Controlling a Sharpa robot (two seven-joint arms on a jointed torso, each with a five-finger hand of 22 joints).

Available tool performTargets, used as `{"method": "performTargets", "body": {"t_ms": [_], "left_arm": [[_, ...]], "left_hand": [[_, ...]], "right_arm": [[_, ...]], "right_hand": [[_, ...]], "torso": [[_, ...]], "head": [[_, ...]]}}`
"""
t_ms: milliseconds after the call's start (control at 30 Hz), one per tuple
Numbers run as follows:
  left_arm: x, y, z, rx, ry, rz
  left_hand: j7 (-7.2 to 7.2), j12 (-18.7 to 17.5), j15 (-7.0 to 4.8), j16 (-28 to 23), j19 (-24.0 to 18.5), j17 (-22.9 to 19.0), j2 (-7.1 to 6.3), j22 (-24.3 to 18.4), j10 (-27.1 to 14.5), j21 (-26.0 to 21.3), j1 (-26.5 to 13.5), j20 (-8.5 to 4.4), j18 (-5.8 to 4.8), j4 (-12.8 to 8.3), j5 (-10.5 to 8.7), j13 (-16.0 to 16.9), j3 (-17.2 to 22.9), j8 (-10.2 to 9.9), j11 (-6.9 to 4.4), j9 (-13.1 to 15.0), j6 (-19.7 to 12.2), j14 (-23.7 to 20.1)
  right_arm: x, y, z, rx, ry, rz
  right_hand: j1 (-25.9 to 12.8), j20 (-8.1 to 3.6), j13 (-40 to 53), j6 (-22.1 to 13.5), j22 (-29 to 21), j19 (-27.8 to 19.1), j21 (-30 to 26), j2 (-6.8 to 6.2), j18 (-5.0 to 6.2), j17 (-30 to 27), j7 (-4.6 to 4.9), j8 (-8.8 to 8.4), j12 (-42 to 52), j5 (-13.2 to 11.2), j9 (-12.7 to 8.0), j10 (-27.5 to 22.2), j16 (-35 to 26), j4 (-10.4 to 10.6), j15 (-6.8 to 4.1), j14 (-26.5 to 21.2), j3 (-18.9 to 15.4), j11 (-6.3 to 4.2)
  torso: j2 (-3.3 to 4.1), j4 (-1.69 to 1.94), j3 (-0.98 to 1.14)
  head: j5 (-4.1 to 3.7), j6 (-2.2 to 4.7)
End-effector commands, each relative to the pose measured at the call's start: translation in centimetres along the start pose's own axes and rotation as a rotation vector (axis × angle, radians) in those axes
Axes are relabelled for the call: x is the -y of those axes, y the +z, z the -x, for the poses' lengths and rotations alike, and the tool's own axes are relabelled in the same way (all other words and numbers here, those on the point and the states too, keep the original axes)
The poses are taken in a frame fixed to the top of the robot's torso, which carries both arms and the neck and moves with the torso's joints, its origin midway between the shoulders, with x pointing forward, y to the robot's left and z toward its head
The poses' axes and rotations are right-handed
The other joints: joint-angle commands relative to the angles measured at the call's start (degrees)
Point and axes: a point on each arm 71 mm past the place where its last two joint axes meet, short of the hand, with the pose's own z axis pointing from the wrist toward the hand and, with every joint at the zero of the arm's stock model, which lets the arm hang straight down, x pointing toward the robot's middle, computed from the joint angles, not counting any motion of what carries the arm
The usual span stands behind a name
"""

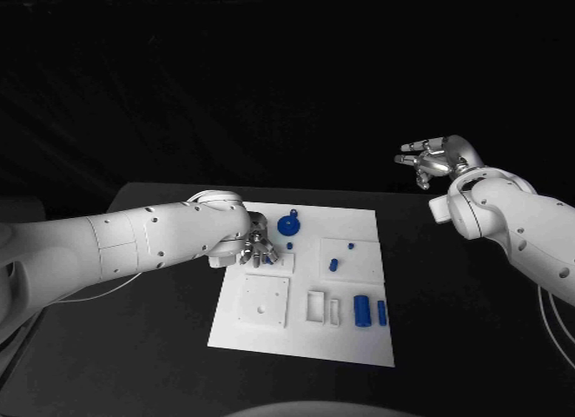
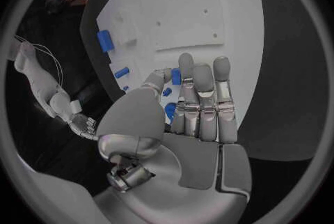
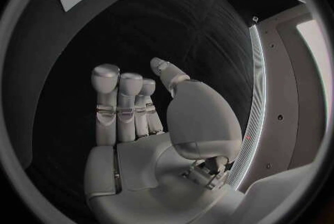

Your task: Assemble the parts on the task board

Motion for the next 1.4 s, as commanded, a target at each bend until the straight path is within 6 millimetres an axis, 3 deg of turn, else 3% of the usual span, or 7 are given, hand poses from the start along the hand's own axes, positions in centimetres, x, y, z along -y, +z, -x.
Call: {"method": "performTargets", "body": {"t_ms": [33,1400], "left_arm": [[0.11,0.03,0.01,0.017,-0.004,-0.011],[-0.04,0.34,-0.59,-0.017,0.007,-0.003]], "left_hand": [[-1.81,0.19,0.09,0.19,0.40,-0.05,0.69,0.85,2.12,-0.20,1.20,-0.06,-0.62,-6.32,0.20,0.05,6.72,0.15,-0.45,0.10,1.75,-0.27],[-1.85,0.35,0.05,0.54,0.53,-0.14,0.67,0.99,2.14,-0.45,1.29,-0.13,-0.71,-6.30,0.23,0.26,6.76,0.17,-0.48,0.18,1.83,-0.27]], "right_arm": [[-0.03,-0.01,-0.18,-0.014,-0.003,0.004],[0.13,-0.05,-0.41,-0.023,-0.009,-0.002]], "right_hand": [[-0.29,-0.01,-0.09,0.48,1.15,3.07,-0.21,0.06,0.48,0.07,0.15,-0.08,0.24,-0.38,0.06,-0.88,-0.25,-0.27,0.00,0.26,0.07,-0.54],[-0.36,-0.02,0.05,0.53,1.12,3.07,-0.24,0.30,0.49,0.15,0.14,-0.09,0.44,-0.53,0.06,-0.77,-0.35,-0.76,-0.02,0.30,0.17,-0.56]], "torso": [[0.01,0.01,-0.01],[0.01,-0.02,0.00]], "head": [[-0.05,0.01],[-0.09,-0.21]]}}
